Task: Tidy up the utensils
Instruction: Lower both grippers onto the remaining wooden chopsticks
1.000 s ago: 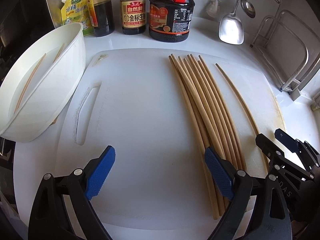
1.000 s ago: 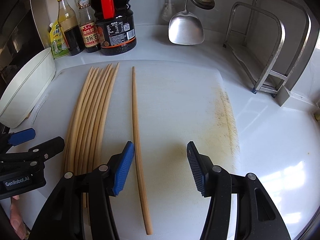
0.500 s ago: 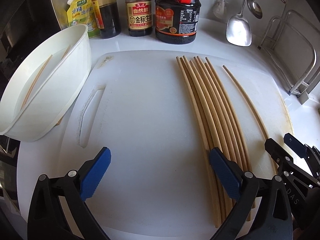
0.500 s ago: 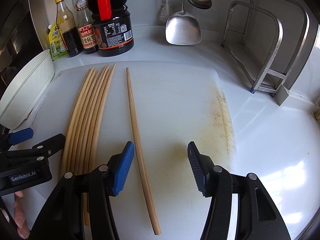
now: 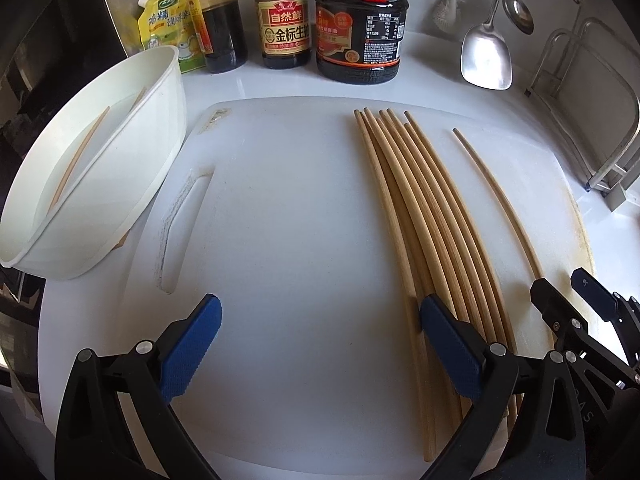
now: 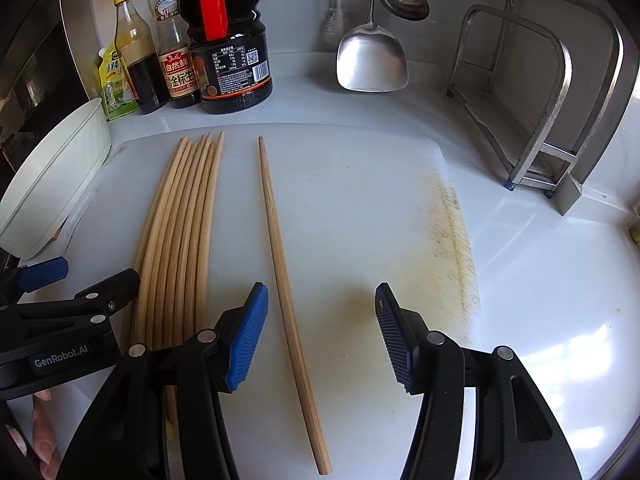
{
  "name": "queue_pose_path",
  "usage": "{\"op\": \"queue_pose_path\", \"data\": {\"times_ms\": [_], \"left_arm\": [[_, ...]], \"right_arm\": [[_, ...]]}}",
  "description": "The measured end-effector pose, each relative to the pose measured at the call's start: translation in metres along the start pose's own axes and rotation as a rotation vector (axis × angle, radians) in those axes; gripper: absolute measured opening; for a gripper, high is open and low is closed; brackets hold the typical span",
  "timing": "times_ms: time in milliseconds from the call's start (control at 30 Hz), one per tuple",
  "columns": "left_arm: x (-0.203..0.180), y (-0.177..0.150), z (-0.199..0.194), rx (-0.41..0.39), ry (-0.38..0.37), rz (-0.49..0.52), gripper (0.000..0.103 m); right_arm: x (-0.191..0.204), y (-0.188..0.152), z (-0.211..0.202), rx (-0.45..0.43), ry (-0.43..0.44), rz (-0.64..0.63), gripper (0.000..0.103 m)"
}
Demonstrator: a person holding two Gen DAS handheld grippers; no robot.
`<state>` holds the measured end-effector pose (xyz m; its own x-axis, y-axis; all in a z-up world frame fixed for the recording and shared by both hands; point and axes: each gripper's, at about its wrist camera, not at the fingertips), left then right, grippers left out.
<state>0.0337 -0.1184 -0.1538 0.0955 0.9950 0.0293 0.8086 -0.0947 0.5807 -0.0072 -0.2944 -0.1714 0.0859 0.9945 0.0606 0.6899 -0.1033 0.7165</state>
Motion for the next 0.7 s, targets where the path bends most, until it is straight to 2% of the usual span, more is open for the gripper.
{"op": "queue_pose_path", "data": {"times_ms": [233, 267, 500, 600, 667, 700], "left_arm": [[0.008, -0.002, 0.002, 0.021, -0.014, -0.033, 0.098], [0.004, -0.002, 0.005, 0.035, 0.006, -0.019, 0.098], [0.003, -0.002, 0.007, 0.003, 0.020, -0.011, 0.097], [0.002, -0.002, 0.002, -0.013, -0.008, 0.006, 0.084], [-0.001, -0.002, 0.000, -0.021, -0.031, 0.021, 0.068], [-0.002, -0.002, -0.002, -0.023, -0.045, 0.025, 0.064]], "right_arm": [[0.000, 0.002, 0.002, -0.002, 0.005, -0.008, 0.054], [0.000, 0.002, 0.002, -0.002, 0.005, -0.007, 0.054], [0.000, 0.003, 0.003, -0.018, 0.009, -0.015, 0.054], [0.001, 0.003, 0.004, -0.028, 0.020, -0.026, 0.054], [0.002, 0.003, 0.003, -0.031, 0.034, -0.041, 0.048], [0.003, 0.003, 0.003, -0.032, 0.041, -0.049, 0.045]]}}
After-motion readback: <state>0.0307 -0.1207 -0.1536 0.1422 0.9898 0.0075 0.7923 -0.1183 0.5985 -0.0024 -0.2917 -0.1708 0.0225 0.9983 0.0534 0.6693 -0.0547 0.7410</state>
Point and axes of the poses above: each gripper's, at about its wrist camera, not at the fingertips, and z roughly the way its jaws point, x to its left, y to its top, and after that the axes turned 9 degrees about -x, right-handed
